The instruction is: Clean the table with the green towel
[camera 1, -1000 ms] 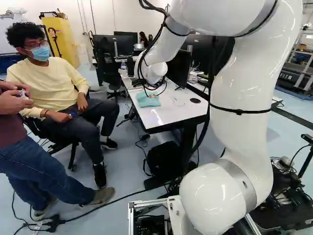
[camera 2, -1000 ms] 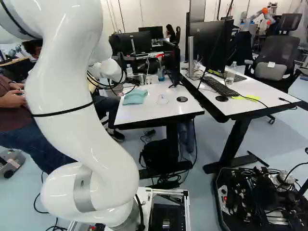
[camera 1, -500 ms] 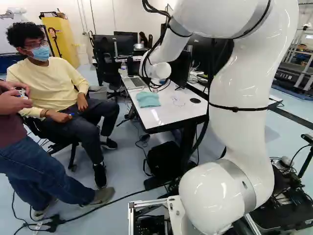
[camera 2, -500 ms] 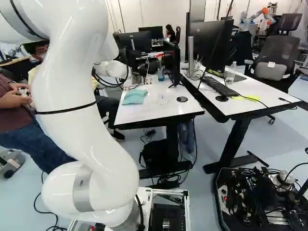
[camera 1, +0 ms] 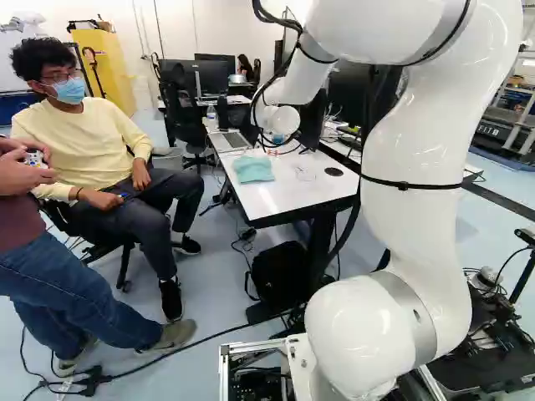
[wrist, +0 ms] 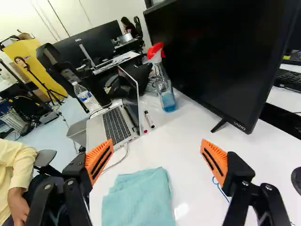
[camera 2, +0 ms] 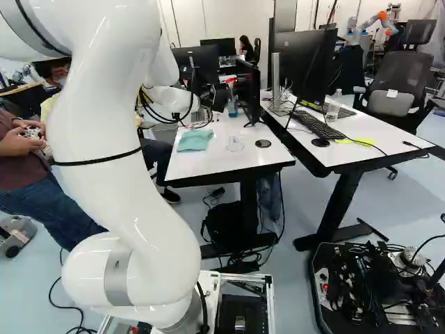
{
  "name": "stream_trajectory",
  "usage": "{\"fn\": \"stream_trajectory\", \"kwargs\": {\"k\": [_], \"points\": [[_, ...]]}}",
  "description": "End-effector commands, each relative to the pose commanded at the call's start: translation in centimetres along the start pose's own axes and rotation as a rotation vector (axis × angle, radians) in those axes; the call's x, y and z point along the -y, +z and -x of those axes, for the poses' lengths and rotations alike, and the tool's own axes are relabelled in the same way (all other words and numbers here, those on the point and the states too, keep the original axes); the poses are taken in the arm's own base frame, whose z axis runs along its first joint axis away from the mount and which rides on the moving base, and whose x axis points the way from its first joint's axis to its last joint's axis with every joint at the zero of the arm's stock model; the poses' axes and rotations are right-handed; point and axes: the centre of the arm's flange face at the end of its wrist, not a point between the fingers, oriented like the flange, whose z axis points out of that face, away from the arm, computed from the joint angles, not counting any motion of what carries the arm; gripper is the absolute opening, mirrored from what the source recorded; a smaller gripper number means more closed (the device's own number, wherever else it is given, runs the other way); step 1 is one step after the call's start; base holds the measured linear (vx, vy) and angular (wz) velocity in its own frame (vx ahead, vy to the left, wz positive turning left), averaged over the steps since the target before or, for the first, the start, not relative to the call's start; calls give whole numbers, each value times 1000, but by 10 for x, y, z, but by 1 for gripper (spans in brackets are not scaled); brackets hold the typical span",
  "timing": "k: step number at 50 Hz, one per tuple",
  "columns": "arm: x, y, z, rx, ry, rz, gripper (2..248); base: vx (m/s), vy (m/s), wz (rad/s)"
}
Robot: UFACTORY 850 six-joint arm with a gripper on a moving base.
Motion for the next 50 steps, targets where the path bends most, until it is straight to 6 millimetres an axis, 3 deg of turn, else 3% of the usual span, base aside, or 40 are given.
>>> {"fn": "stream_trajectory", "kwargs": {"k": [14, 32, 50], "points": [[5, -2, 1, -9, -19, -17, 247, 0, 0, 0], [37, -15, 7, -60, -177, -157, 247, 0, 0, 0], [68, -34, 26, -42, -351, -309, 247, 0, 0, 0]]}}
